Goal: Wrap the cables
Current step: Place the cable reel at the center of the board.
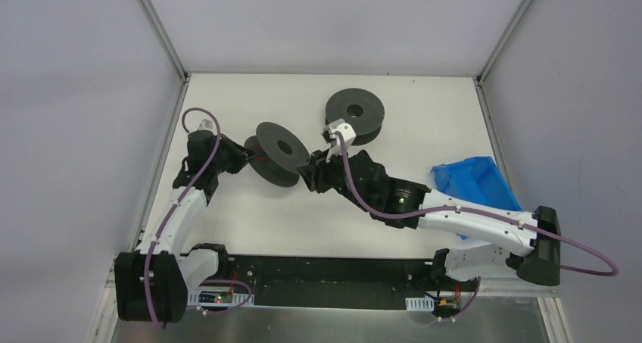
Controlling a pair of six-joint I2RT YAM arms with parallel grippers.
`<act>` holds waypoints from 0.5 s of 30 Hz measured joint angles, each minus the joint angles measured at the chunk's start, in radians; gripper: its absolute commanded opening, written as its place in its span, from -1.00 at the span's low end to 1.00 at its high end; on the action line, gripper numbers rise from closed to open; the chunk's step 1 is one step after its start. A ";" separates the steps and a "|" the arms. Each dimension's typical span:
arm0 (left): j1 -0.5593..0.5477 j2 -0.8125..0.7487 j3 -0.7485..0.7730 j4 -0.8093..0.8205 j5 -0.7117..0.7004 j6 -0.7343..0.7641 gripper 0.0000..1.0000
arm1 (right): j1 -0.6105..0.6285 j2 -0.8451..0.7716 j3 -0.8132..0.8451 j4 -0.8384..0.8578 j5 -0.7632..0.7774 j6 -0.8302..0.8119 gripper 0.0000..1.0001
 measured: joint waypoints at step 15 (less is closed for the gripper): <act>0.135 0.464 0.128 0.320 0.227 0.149 -1.00 | -0.001 -0.202 -0.247 0.064 0.167 -0.040 -0.16</act>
